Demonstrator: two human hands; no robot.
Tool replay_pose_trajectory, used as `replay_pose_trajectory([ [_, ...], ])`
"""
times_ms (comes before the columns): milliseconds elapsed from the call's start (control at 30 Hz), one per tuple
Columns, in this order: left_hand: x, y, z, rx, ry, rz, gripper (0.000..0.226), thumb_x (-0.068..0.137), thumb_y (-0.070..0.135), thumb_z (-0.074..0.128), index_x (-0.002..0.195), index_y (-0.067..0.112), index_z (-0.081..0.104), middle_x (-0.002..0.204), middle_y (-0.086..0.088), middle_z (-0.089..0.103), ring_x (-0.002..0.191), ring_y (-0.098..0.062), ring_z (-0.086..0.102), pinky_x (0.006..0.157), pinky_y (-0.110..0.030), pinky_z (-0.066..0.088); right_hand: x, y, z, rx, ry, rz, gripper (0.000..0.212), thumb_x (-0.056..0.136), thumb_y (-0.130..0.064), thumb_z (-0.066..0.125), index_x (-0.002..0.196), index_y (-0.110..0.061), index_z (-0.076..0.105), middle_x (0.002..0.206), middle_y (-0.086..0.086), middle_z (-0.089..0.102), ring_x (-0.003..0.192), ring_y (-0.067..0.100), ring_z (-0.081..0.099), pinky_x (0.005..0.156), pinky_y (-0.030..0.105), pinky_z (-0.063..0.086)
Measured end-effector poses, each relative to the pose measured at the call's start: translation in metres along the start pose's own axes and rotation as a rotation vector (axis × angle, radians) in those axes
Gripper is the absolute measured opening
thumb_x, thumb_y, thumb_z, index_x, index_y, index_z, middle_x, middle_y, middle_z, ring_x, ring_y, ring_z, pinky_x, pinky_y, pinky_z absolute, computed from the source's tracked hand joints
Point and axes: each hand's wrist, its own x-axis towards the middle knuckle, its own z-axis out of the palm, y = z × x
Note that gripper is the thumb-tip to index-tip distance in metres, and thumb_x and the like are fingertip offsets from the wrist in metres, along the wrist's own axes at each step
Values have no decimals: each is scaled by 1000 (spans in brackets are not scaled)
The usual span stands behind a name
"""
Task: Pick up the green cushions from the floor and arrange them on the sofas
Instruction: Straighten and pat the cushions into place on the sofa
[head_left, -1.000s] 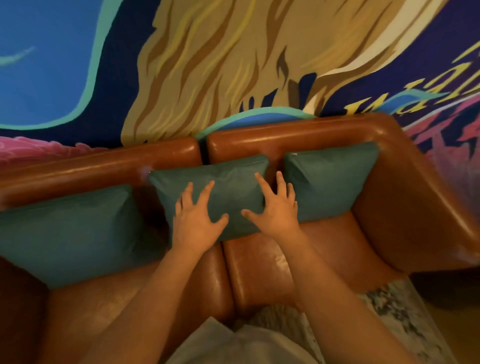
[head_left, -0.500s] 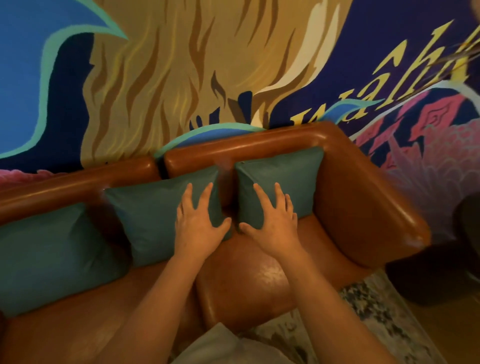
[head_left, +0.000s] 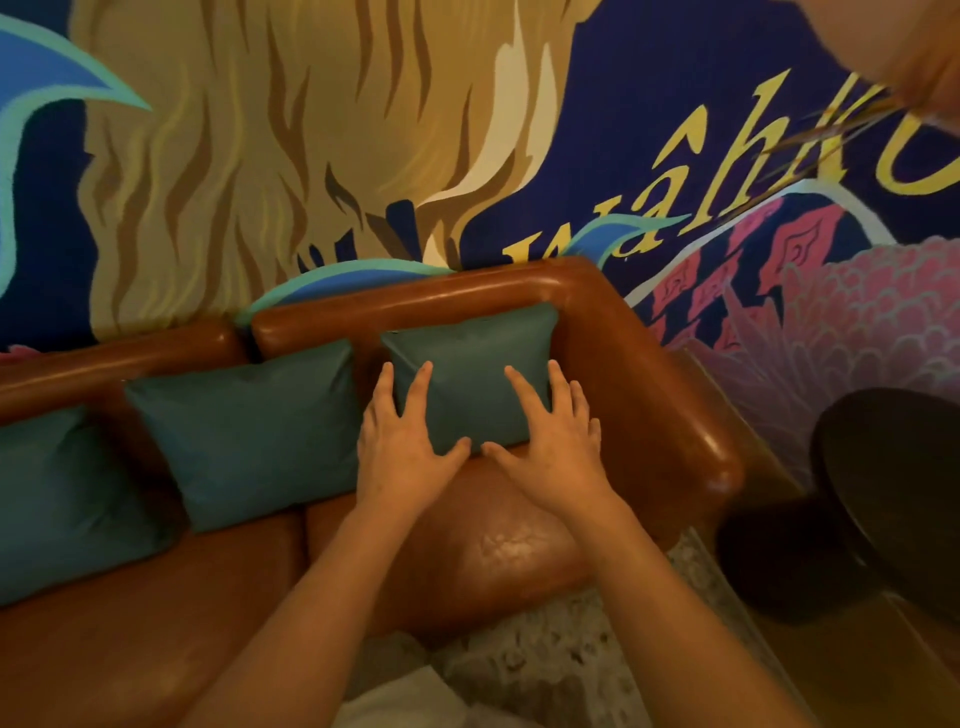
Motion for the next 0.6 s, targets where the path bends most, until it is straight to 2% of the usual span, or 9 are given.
replay_pose_trajectory([
  [267,26,12,16,71,-48,-5,107,86,60,75,166,46,6,175,2,-9,160,-30,8,127,-55,25,37,28,-21,0,-11,44,99,96,-63,70,168,-57,1,180,-3,-19,167,33,-14,130,68,7],
  [600,129,-5,46,175,-155,-53,105,87,66,71,166,46,4,175,0,-5,161,-30,8,129,-57,17,136,51,-4,-44,-95,90,101,96,-62,71,169,-56,0,180,-2,-21,166,34,-16,130,69,6],
])
